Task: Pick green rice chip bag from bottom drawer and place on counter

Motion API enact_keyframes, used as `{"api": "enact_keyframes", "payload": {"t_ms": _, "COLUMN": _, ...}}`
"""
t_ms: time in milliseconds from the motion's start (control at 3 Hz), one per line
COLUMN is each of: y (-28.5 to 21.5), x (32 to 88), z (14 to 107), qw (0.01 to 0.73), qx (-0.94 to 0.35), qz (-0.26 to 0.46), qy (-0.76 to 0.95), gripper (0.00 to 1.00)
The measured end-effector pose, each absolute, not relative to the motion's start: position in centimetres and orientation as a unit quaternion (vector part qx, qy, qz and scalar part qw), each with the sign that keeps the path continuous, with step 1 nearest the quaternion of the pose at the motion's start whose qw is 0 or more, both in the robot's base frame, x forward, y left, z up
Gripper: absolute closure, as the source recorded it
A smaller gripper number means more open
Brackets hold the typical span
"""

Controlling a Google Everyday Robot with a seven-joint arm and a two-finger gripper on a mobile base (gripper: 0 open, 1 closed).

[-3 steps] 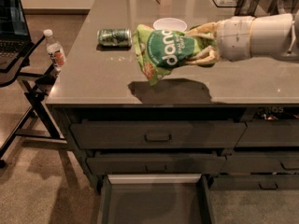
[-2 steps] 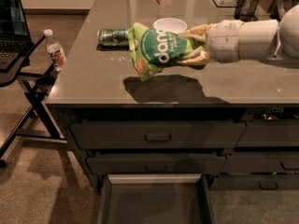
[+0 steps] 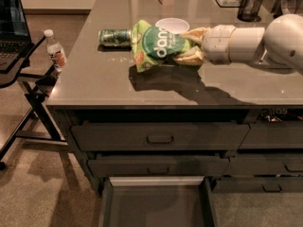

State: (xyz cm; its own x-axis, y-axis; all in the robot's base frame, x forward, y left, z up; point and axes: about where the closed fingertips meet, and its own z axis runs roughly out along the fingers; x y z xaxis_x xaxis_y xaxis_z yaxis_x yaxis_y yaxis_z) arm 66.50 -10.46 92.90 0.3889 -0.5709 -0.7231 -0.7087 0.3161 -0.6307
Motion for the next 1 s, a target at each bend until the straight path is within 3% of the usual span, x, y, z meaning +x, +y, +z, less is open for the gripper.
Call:
{"api": "enact_keyframes", "payload": {"t_ms": 333, "y": -11.0, "x": 67.6, "z": 90.8, "qw": 0.588, "qx": -0.565, "qz": 0.067, "qy": 0.575, "gripper": 1.00}}
{"api": "enact_keyframes", "payload": {"t_ms": 1000, "y": -11.0, "x": 68.0, "z": 89.4, "qw": 0.579, "qx": -0.561, "qz": 0.076, "qy": 0.587, "gripper": 0.58}}
